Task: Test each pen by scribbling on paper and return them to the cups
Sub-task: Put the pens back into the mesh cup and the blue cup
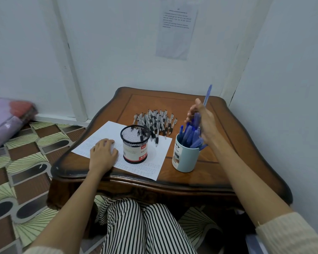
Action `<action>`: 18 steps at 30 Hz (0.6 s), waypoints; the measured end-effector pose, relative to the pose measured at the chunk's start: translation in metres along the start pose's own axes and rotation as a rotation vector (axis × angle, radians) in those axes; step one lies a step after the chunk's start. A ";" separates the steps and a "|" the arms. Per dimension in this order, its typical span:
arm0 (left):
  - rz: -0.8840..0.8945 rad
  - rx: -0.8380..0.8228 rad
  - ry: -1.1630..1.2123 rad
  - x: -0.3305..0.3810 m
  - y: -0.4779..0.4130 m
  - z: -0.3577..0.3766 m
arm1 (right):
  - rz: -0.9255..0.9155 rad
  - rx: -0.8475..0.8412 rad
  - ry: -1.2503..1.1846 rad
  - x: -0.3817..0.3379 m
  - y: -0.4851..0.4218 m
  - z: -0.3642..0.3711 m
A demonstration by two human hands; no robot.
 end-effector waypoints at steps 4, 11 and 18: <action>-0.001 -0.001 0.008 -0.001 0.000 0.000 | -0.019 0.016 0.018 -0.003 0.001 -0.001; -0.004 -0.003 0.011 -0.001 0.001 0.000 | -0.134 -0.006 0.227 -0.020 0.001 -0.006; -0.007 -0.005 0.012 0.001 0.000 -0.001 | -0.171 -0.006 0.293 -0.029 0.002 -0.007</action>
Point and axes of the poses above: each hand's wrist, its own y-axis away from the middle knuckle, its own z-axis out of the palm, x = y × z, the point moved 5 cm from there along -y, towards the middle knuckle, and after that the axes turned 2 degrees about y, right-handed, at the moved point
